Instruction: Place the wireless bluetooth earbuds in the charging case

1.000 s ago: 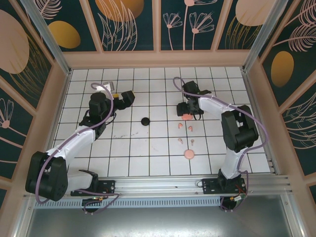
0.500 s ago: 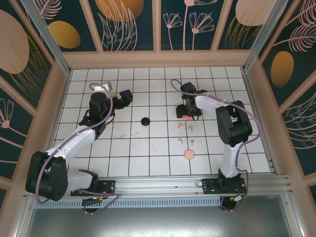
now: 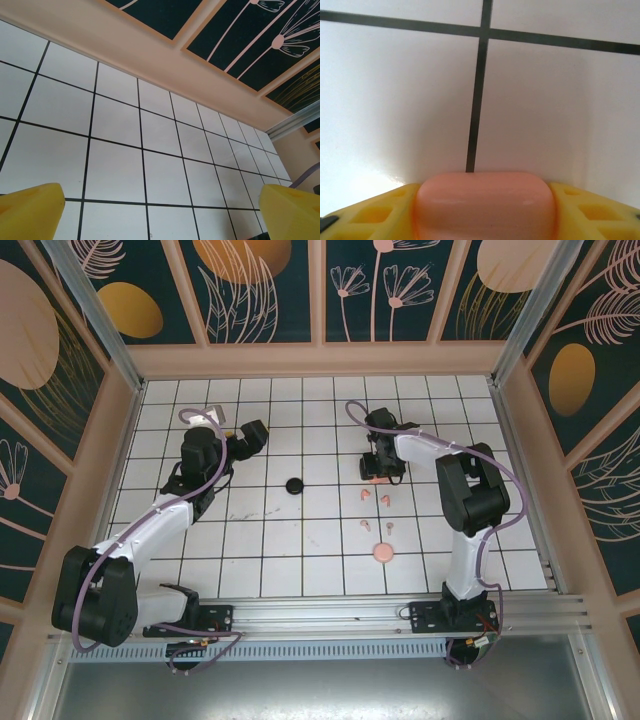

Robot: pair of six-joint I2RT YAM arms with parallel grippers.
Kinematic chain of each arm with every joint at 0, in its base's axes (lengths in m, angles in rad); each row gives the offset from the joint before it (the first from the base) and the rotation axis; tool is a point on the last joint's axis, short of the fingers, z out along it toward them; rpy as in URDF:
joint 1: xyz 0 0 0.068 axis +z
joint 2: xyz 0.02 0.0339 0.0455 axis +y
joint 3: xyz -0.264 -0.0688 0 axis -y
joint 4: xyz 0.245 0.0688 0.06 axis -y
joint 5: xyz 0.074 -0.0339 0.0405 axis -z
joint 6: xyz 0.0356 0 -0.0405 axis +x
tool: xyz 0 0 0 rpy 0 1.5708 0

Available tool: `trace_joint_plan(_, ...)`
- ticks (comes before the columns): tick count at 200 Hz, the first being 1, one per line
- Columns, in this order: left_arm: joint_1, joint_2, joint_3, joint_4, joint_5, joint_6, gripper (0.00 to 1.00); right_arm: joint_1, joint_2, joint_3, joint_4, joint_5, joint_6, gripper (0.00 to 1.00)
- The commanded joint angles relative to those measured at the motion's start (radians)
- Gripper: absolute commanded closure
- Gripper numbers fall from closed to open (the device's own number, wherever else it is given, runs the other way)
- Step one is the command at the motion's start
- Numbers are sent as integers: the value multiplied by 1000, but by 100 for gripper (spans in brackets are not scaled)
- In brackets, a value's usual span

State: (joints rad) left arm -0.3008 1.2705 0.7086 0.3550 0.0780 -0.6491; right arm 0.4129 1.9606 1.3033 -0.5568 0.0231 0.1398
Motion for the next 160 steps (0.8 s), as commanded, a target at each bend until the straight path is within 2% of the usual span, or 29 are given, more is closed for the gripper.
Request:
trace_joint_plan(1,3,5,-12,32,23,-24,1,4,14,-30,4,-52,10,52)
trace_joint_plan(26,3,-12,-25,33,42,-71,1,4,-34,-21,15,-82,44,57)
trace_joint_plan(45,3,-23,-58,76,103,-86,1,7,-98,-2,34,-133,104,60)
trace_joint_plan(78,3,-14,-173,325,238,-89,4,33,-191,48,93,-233,250,63)
trace_joint_plan(109,-1,47,-230,534,355,-112,7,75,-230,75,195,-238,466,62)
trace_joint_plan(160,-79,169,-261,764,330,-150,13,166,-227,71,387,-169,827,62)
